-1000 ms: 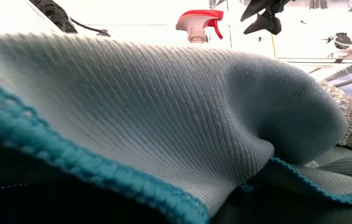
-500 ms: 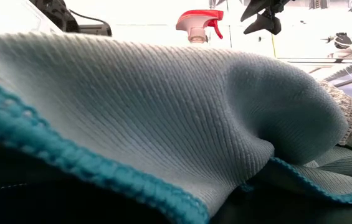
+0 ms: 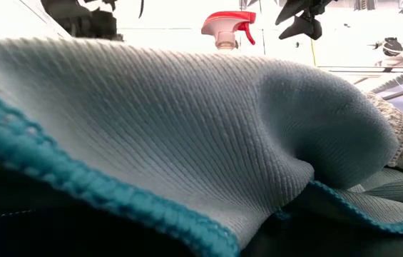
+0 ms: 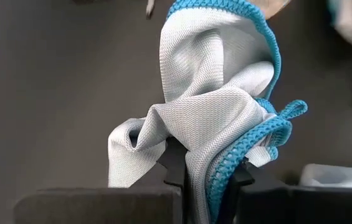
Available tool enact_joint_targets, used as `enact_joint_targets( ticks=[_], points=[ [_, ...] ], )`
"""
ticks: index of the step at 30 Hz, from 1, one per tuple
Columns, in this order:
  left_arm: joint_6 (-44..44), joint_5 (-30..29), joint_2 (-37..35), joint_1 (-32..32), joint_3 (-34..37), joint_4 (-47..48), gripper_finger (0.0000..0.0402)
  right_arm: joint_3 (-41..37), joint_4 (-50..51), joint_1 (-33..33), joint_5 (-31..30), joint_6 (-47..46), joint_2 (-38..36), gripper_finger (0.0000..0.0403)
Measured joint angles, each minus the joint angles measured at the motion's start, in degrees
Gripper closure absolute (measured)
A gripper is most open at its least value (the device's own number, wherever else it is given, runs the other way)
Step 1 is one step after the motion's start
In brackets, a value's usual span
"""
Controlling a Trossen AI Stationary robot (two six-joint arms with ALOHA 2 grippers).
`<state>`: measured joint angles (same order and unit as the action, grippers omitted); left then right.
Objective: Sort microfiber towel by color & place in baskets
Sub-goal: Put the blue towel into the bottom transparent bin
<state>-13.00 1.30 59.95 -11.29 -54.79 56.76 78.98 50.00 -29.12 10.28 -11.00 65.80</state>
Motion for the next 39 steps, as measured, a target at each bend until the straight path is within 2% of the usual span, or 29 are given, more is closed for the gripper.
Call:
enact_joint_targets(
  ticks=[6,10,18,27,39],
  points=[
    [1.9,0.7,-3.6,0.1,-8.4,3.9,0.0365,0.0,0.0,0.0,0.0,0.0,0.0,0.0184],
    [1.5,3.5,-5.4,0.1,-13.4,4.0,0.0365,0.0,0.0,0.0,0.0,-0.3,0.0,0.0184],
    [-0.4,7.0,-7.8,2.1,-19.9,3.9,0.0365,0.0,0.0,0.0,0.0,-0.3,0.0,0.0184],
    [-7.3,7.5,-8.8,10.4,-21.5,3.8,0.0365,0.0,0.0,0.0,0.0,-0.3,0.0,0.0184],
    [-10.3,6.3,-8.5,23.9,-21.5,3.6,0.0365,0.0,0.0,0.0,0.0,0.1,0.0,0.0184]
  ],
)
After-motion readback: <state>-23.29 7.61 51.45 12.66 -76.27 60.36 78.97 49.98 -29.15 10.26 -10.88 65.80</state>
